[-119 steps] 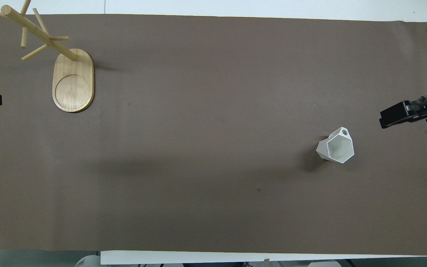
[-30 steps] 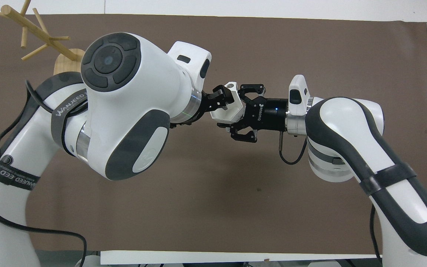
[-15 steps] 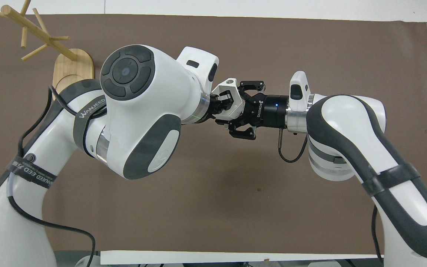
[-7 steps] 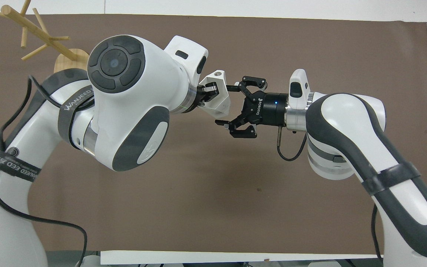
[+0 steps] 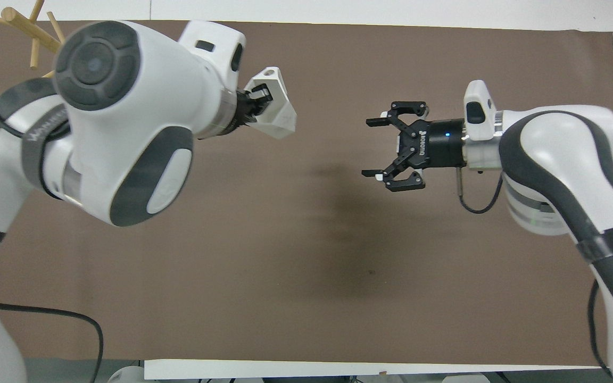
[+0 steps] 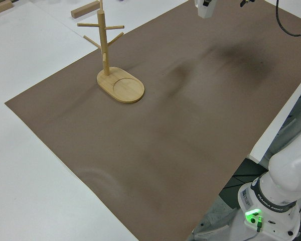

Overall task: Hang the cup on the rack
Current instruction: 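Carry the cup to the rack while the right gripper withdraws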

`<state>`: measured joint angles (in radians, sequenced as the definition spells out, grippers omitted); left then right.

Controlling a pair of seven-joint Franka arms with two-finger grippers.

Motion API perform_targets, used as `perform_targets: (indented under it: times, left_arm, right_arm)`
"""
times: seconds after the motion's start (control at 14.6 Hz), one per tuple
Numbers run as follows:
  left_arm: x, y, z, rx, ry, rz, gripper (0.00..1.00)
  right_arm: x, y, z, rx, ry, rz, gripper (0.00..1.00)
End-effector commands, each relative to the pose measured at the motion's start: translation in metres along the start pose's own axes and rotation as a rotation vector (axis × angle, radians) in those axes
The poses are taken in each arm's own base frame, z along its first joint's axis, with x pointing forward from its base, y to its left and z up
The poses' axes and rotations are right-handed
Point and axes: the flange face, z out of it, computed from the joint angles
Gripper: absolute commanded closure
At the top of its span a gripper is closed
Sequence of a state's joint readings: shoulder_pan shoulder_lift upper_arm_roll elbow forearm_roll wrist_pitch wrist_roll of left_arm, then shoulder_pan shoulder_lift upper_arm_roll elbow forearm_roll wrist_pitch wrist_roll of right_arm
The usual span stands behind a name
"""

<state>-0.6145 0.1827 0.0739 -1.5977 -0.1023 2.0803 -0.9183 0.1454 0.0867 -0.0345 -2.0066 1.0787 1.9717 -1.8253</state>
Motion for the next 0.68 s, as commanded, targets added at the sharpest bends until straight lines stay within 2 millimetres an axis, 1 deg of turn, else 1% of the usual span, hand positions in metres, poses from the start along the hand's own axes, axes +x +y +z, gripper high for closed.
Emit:
perform_targets:
  times: [0.0, 0.07, 0.14, 0.2, 0.27, 0.34, 0.41, 0.48, 0.55, 0.61]
  left_arm:
    - [0.037, -0.075, -0.005, -0.108, 0.099, -0.185, 1.00]
    - [0.048, -0.093, 0.001, -0.138, 0.125, -0.252, 1.00]
    - [0.057, -0.110, 0.002, -0.151, 0.147, -0.284, 1.00]
    - [0.066, -0.127, 0.006, -0.162, 0.162, -0.320, 1.00]
    - [0.075, -0.140, 0.008, -0.185, 0.168, -0.361, 1.00]
    - [0.079, -0.152, 0.009, -0.194, 0.167, -0.394, 1.00]
    - [0.083, -0.163, 0.011, -0.194, 0.172, -0.416, 1.00]
    - [0.092, -0.174, 0.011, -0.205, 0.192, -0.444, 1.00]
    - [0.093, -0.182, 0.021, -0.198, 0.191, -0.454, 1.00]
    - [0.092, -0.186, 0.027, -0.194, 0.194, -0.455, 1.00]
  right_arm:
    - [0.010, 0.013, -0.067, 0.031, -0.177, 0.052, 0.00]
    - [0.013, 0.014, -0.091, 0.031, -0.262, 0.104, 0.00]
    - [0.021, 0.014, -0.111, 0.018, -0.358, 0.168, 0.00]
    - [0.033, 0.014, -0.130, -0.011, -0.441, 0.243, 0.00]
    - [0.043, 0.011, -0.144, -0.044, -0.528, 0.346, 0.00]
    - [0.054, 0.010, -0.157, -0.099, -0.575, 0.449, 0.00]
    - [0.066, 0.006, -0.169, -0.132, -0.608, 0.512, 0.00]
    - [0.076, 0.002, -0.180, -0.161, -0.665, 0.542, 0.00]
    - [0.082, 0.000, -0.190, -0.211, -0.726, 0.587, 0.00]
    - [0.083, -0.002, -0.198, -0.261, -0.768, 0.665, 0.00]
